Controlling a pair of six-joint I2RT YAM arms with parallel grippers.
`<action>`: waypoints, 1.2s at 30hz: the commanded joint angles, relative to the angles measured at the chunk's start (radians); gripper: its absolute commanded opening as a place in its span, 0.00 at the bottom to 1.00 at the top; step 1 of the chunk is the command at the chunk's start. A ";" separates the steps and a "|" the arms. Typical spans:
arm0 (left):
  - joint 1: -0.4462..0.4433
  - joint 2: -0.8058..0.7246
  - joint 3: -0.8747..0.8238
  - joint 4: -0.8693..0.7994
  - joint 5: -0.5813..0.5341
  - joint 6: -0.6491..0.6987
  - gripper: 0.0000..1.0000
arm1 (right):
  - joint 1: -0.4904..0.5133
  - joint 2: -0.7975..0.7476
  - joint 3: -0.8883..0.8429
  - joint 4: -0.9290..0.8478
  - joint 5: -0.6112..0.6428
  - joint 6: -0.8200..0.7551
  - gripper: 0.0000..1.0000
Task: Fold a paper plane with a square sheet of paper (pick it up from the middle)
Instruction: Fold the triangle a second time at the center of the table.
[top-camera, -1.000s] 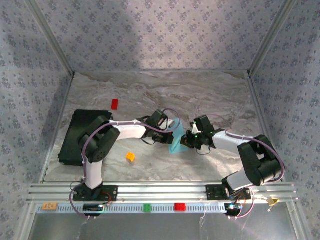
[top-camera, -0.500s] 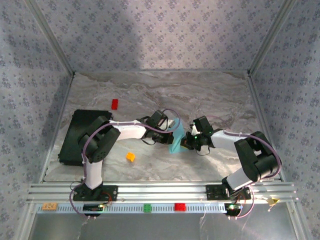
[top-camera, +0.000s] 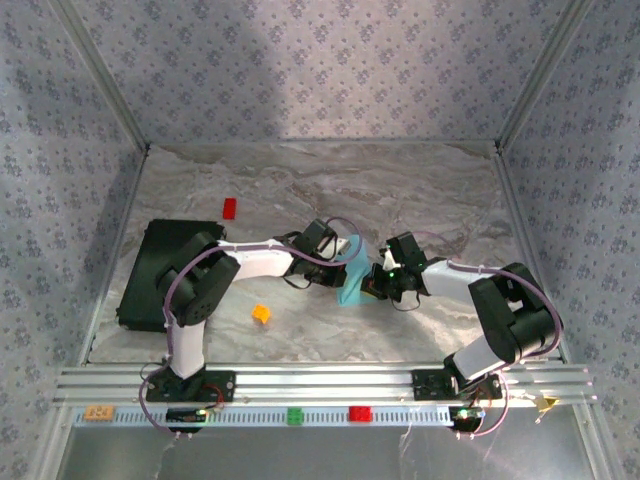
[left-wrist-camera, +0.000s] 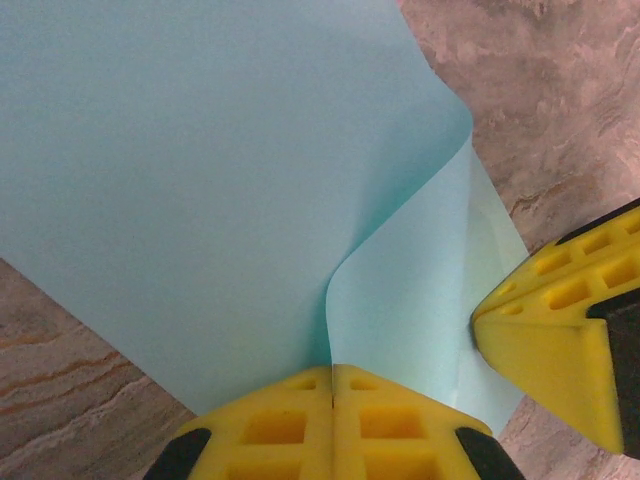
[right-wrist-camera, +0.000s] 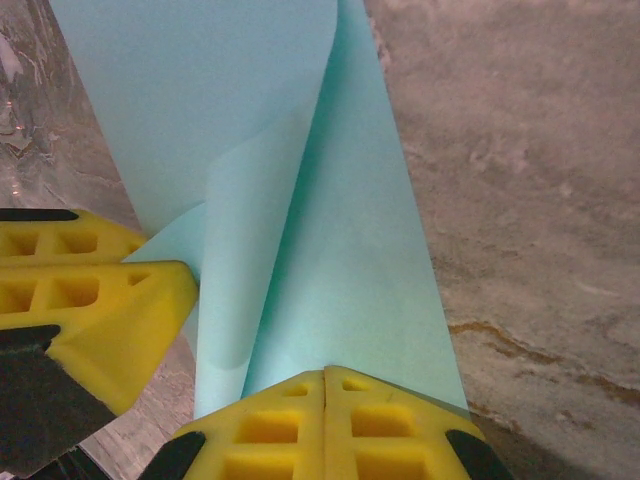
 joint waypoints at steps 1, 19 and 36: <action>0.000 -0.046 0.014 -0.037 -0.040 0.029 0.00 | -0.009 0.023 -0.022 -0.061 0.049 -0.015 0.04; 0.004 -0.046 0.020 -0.039 -0.034 0.030 0.00 | -0.008 0.020 -0.022 -0.068 0.049 -0.011 0.04; 0.008 -0.063 0.021 -0.035 -0.037 0.032 0.00 | -0.010 0.015 -0.022 -0.072 0.051 -0.014 0.04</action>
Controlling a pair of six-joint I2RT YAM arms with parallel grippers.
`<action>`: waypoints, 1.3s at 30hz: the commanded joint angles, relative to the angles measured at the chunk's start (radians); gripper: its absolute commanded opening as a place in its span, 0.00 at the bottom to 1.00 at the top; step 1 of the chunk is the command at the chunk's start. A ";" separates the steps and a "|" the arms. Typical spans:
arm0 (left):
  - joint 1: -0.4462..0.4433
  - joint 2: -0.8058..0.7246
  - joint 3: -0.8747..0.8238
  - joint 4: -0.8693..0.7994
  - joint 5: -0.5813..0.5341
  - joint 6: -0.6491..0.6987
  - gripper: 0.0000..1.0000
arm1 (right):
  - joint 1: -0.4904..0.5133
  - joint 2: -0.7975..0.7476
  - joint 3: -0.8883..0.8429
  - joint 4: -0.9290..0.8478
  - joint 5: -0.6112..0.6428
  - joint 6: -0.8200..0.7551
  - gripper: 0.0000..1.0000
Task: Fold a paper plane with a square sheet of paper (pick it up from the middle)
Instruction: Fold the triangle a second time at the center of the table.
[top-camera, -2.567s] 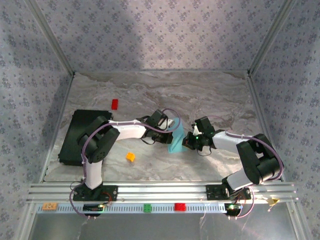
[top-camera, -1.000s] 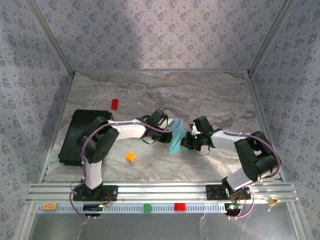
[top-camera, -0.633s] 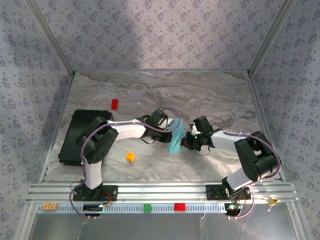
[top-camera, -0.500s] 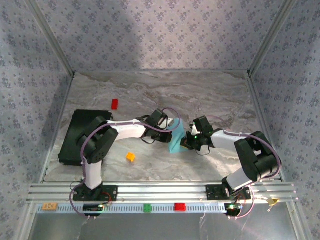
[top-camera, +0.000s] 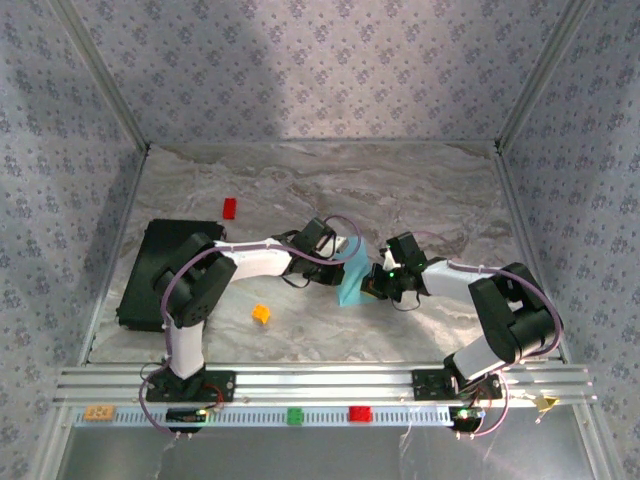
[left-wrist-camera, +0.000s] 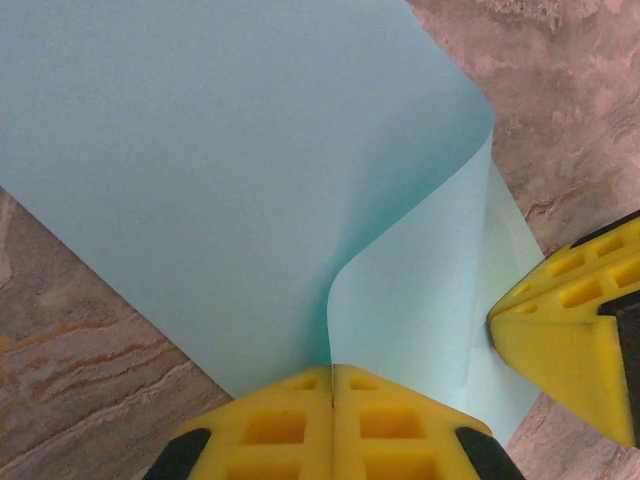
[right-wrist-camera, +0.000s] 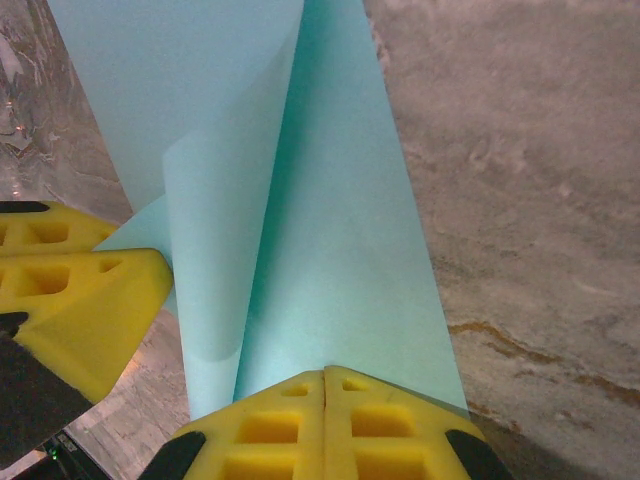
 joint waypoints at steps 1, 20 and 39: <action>0.006 -0.048 0.019 -0.015 -0.010 0.026 0.00 | -0.010 0.015 -0.022 -0.071 0.050 -0.016 0.04; 0.009 -0.030 0.019 -0.027 -0.029 0.025 0.00 | -0.013 0.015 -0.022 -0.071 0.049 -0.013 0.04; 0.010 -0.013 0.023 -0.025 -0.041 0.030 0.00 | -0.013 0.011 -0.022 -0.069 0.047 -0.012 0.03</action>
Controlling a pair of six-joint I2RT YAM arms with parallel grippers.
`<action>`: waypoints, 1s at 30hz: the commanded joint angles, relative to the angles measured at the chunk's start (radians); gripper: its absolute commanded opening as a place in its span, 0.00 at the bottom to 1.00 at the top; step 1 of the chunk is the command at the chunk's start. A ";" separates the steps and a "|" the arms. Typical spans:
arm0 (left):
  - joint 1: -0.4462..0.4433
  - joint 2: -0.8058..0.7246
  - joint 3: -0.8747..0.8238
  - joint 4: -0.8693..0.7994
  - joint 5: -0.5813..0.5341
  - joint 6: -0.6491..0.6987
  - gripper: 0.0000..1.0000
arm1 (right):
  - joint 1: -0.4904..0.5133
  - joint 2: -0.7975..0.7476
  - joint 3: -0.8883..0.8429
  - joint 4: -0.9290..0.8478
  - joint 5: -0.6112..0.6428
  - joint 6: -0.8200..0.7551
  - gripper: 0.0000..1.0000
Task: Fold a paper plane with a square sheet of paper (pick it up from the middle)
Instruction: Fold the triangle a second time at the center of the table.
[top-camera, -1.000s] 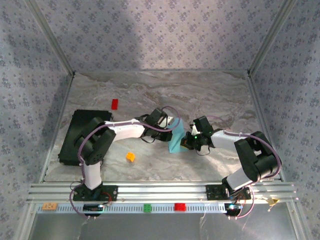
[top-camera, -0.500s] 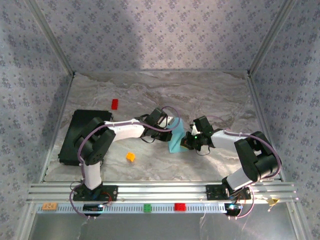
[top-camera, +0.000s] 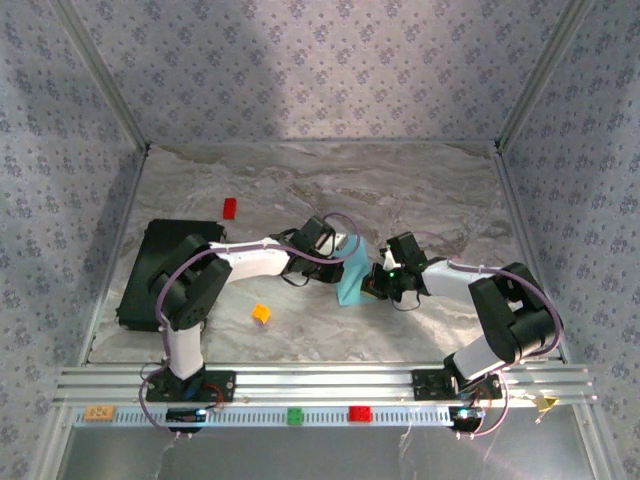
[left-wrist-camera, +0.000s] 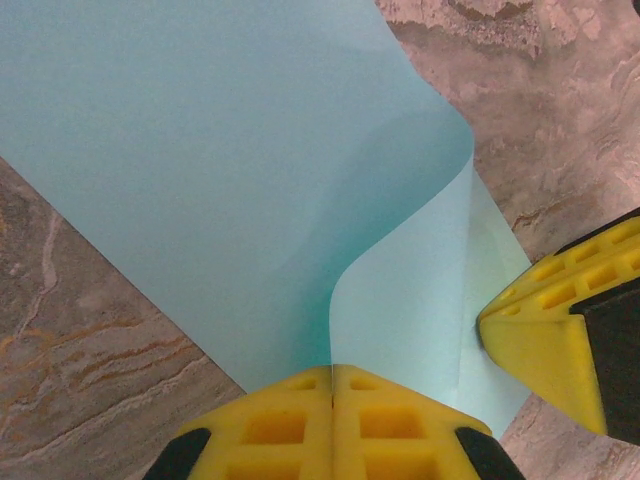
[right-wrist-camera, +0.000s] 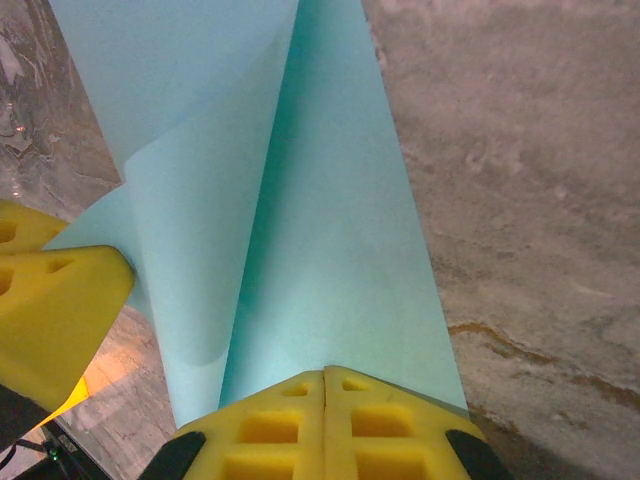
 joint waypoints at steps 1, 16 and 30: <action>0.008 0.018 0.024 -0.017 -0.011 0.019 0.00 | -0.010 0.011 -0.022 -0.068 0.047 -0.012 0.04; 0.008 0.032 0.037 -0.024 -0.013 0.029 0.00 | -0.010 0.014 -0.022 -0.069 0.048 -0.013 0.04; 0.008 0.034 0.036 -0.029 -0.018 0.030 0.00 | -0.011 0.012 -0.022 -0.067 0.047 -0.012 0.04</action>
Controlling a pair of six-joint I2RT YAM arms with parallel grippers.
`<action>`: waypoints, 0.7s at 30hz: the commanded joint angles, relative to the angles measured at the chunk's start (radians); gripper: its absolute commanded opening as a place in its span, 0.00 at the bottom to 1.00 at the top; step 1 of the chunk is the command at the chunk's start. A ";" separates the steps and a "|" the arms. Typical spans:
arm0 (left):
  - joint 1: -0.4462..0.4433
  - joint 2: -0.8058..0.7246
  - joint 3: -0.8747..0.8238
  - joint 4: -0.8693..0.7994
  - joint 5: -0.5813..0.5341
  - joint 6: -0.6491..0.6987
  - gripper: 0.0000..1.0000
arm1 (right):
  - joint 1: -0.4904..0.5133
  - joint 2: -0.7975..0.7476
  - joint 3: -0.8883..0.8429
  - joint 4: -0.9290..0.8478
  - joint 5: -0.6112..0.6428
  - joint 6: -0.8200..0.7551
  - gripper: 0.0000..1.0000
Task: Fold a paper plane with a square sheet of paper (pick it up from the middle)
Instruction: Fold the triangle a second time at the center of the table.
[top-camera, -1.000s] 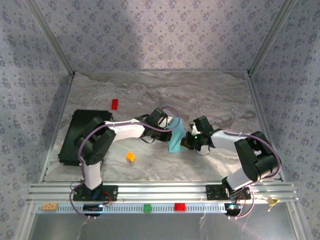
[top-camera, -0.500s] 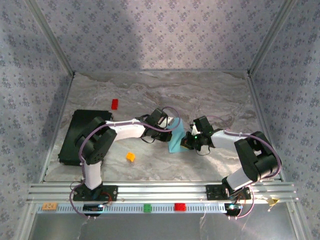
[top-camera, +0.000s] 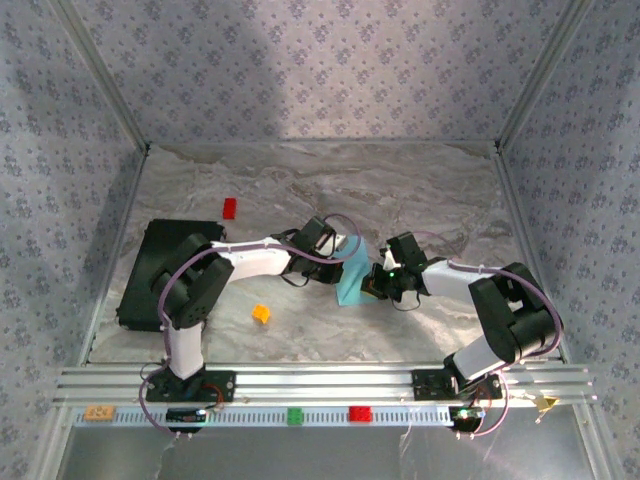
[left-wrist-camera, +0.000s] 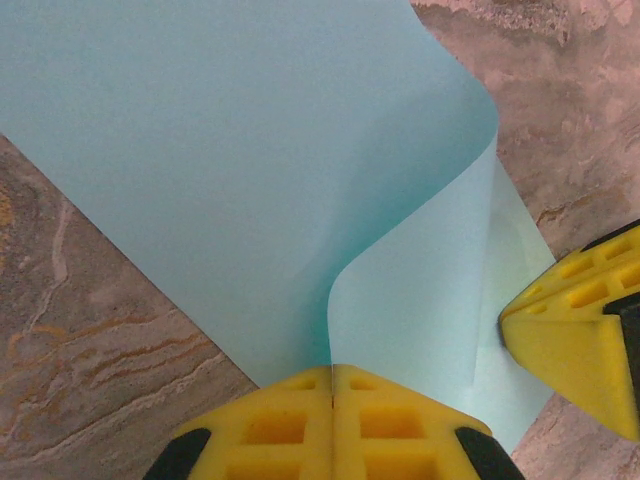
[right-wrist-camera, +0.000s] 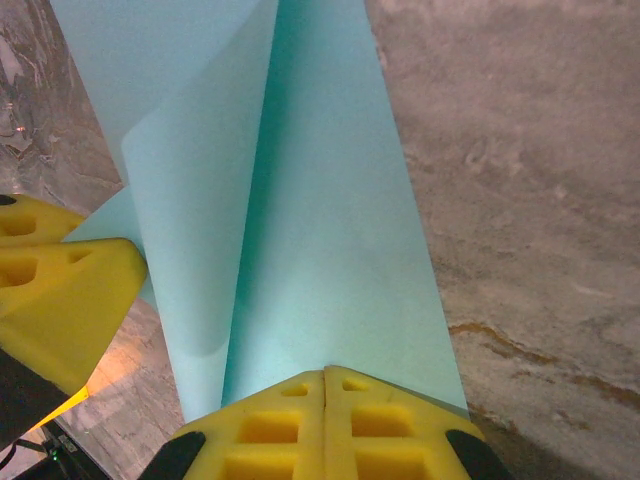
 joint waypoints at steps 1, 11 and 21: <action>0.008 0.024 0.030 -0.011 -0.004 0.023 0.00 | -0.011 0.012 -0.022 -0.068 0.047 -0.011 0.04; 0.007 0.030 0.030 0.006 0.011 0.021 0.00 | -0.012 0.011 -0.025 -0.066 0.047 -0.013 0.04; 0.007 0.040 0.034 0.005 0.015 0.023 0.00 | -0.013 0.014 -0.028 -0.064 0.047 -0.013 0.04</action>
